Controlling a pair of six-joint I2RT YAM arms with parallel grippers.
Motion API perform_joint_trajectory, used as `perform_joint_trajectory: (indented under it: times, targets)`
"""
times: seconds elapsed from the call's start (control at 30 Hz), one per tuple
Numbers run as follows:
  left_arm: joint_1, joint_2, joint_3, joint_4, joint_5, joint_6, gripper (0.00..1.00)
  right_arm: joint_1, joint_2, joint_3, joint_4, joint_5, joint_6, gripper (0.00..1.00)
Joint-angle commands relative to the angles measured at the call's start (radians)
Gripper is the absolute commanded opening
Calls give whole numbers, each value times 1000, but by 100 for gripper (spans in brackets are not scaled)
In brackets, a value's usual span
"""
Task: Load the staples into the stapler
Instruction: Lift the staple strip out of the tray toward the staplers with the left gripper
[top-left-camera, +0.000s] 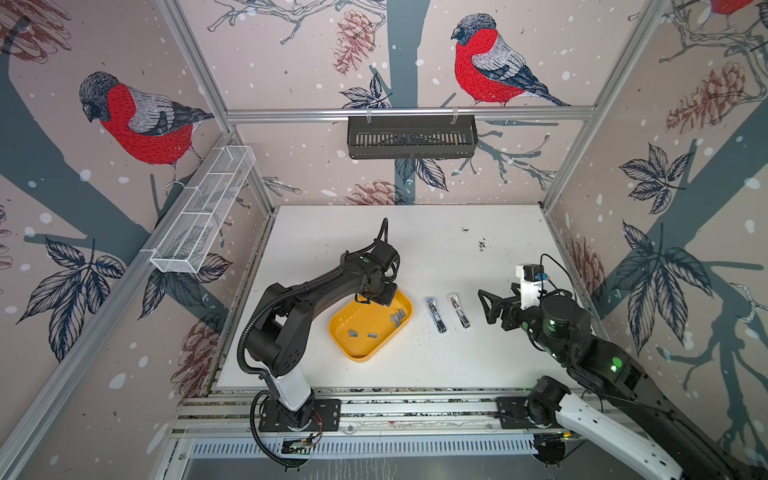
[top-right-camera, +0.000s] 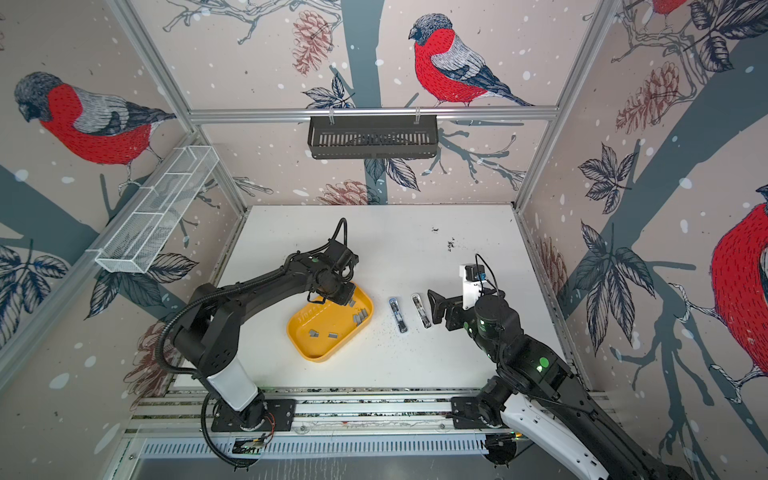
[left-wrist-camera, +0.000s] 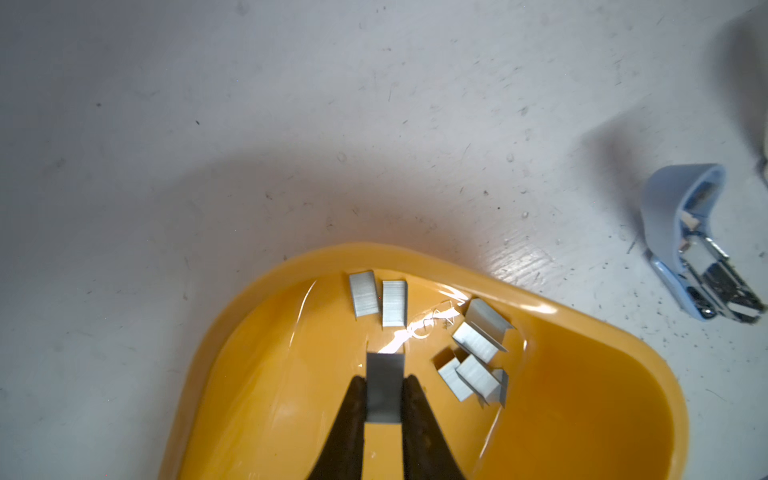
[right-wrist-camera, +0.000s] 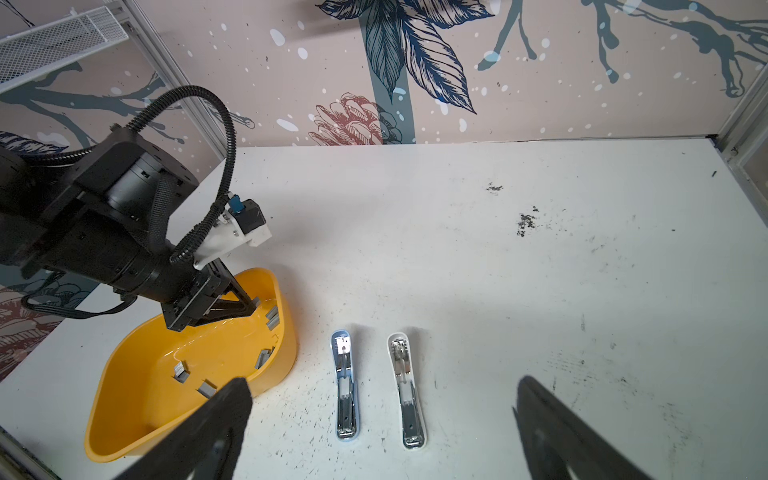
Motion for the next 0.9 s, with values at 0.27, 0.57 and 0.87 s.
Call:
perform_joint_trajectory:
  times: [0.27, 0.57, 0.87]
  targets:
    - [-144, -112, 7, -23, 28, -165, 19, 0, 18, 29, -22, 31, 46, 100]
    - [-362, -118, -30, 25, -53, -344, 19, -1, 20, 44, -70, 47, 96, 100]
    - [-548, -35, -76, 109, -150, -545, 19, 0, 10, 35, -64, 48, 96, 100]
